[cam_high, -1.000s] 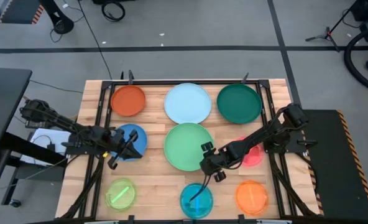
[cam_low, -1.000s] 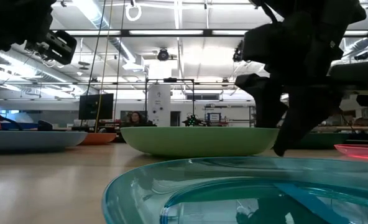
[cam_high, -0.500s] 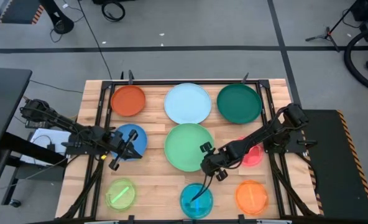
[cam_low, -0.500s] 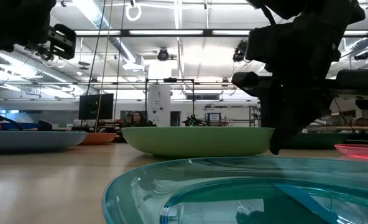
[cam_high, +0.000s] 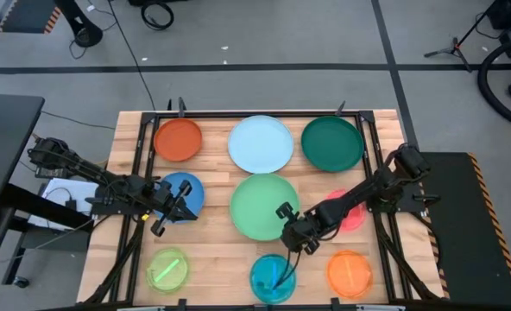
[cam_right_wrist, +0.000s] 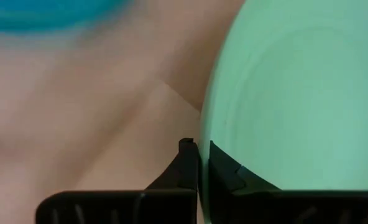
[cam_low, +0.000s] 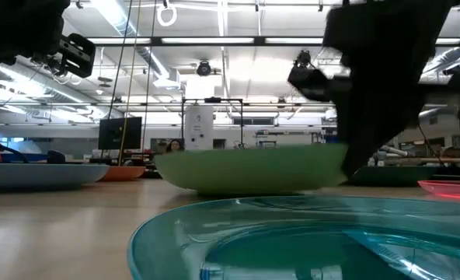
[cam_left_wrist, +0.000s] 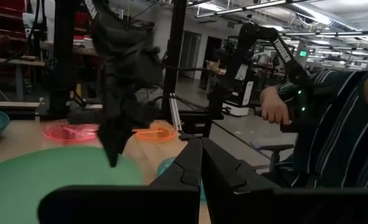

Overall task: Stack plastic plates
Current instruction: Stack the green plate on top of the dark green plate

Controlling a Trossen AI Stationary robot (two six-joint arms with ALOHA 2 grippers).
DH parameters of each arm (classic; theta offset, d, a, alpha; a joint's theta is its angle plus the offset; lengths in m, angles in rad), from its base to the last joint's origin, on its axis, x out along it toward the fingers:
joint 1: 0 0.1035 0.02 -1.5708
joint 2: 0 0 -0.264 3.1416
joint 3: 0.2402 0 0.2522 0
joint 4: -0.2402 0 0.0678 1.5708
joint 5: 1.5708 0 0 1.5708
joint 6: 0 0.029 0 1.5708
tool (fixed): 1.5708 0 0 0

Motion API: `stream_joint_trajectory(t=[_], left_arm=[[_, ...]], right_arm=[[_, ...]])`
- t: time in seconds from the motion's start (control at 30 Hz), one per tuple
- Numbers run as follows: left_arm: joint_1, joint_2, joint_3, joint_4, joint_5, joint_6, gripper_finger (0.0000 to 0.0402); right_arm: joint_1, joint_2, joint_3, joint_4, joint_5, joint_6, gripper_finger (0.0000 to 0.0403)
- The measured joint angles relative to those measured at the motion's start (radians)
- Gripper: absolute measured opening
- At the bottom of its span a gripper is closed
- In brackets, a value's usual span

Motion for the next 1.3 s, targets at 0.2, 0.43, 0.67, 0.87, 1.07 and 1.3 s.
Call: stream_joint_trajectory(t=[0.2,0.43,0.67,0.87,1.07,1.3], left_arm=[[0.000,0.000,0.000,0.003,0.000,0.000,0.0011],[0.000,0.000,0.000,0.003,0.000,0.001,0.0012],[0.000,0.000,0.000,0.009,0.000,0.003,0.0011],[0.000,0.000,0.000,0.021,0.000,0.003,0.0011],[0.000,0.000,0.000,0.020,0.000,0.000,0.0012],[0.000,-0.001,0.014,0.090,-0.091,-0.024,0.0021]], right_arm=[[0.059,-0.056,0.131,-0.171,0.008,0.065,0.0013],[0.042,-0.218,0.150,-0.355,0.240,0.274,0.0013],[-0.084,-0.315,0.150,-0.697,0.457,0.750,0.0013],[-0.228,-0.291,0.101,-0.903,0.462,0.991,0.0013],[-0.338,-0.294,-0.032,-0.742,0.366,0.890,0.0013],[-0.455,-0.294,-0.144,-0.555,0.303,0.781,0.0014]])
